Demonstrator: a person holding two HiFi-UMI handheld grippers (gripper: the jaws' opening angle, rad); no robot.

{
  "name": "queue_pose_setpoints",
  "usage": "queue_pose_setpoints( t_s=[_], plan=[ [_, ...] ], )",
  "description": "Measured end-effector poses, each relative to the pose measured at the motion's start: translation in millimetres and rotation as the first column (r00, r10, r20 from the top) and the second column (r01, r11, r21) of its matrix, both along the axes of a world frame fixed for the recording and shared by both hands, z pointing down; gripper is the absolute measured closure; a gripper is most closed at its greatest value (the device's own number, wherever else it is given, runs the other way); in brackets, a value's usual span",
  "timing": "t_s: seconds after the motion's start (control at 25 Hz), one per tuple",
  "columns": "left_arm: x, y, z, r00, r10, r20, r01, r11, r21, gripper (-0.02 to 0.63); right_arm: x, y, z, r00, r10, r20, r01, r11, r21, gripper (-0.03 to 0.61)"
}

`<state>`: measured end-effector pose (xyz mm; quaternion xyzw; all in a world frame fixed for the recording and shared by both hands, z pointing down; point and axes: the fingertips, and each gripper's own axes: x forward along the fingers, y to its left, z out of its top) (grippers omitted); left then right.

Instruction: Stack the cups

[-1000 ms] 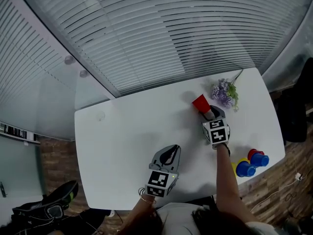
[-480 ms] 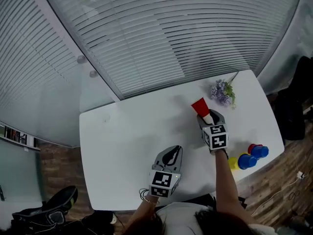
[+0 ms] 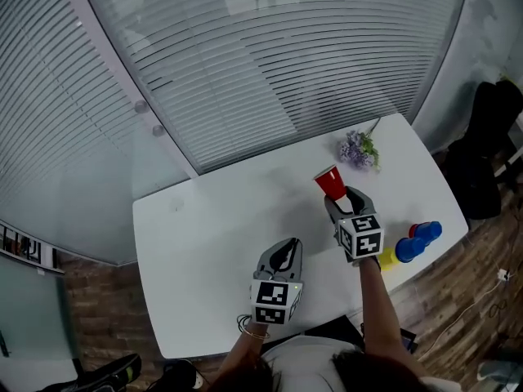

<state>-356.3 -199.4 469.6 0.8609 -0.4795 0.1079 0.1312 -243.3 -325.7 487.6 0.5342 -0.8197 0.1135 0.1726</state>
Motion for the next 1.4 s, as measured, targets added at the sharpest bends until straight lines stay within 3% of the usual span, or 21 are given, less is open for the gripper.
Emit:
queue_pose_setpoints(
  t_s=[0.44, 0.6, 1.08, 1.4],
  plan=[
    [10, 10, -28, 1.0, 0.015, -0.003, -0.015, 0.998, 0.066, 0.581, 3, 50, -49, 0.998, -0.006, 0.063, 0.0, 0.997, 0.081, 0.324],
    [24, 17, -37, 1.0, 0.0, 0.015, -0.002, 0.996, 0.089, 0.581, 13, 64, -63, 0.993, -0.027, 0.118, 0.019, 0.997, 0.072, 0.324],
    [77, 45, -70, 0.992, -0.126, 0.027, 0.121, 0.982, 0.142, 0.581, 69, 106, -127, 0.971, -0.162, 0.179, 0.13, 0.975, 0.178, 0.324],
    [127, 64, -75, 0.984, -0.178, 0.027, 0.171, 0.971, 0.167, 0.581, 125, 126, -147, 0.96, -0.235, 0.15, 0.197, 0.952, 0.233, 0.324]
  ],
)
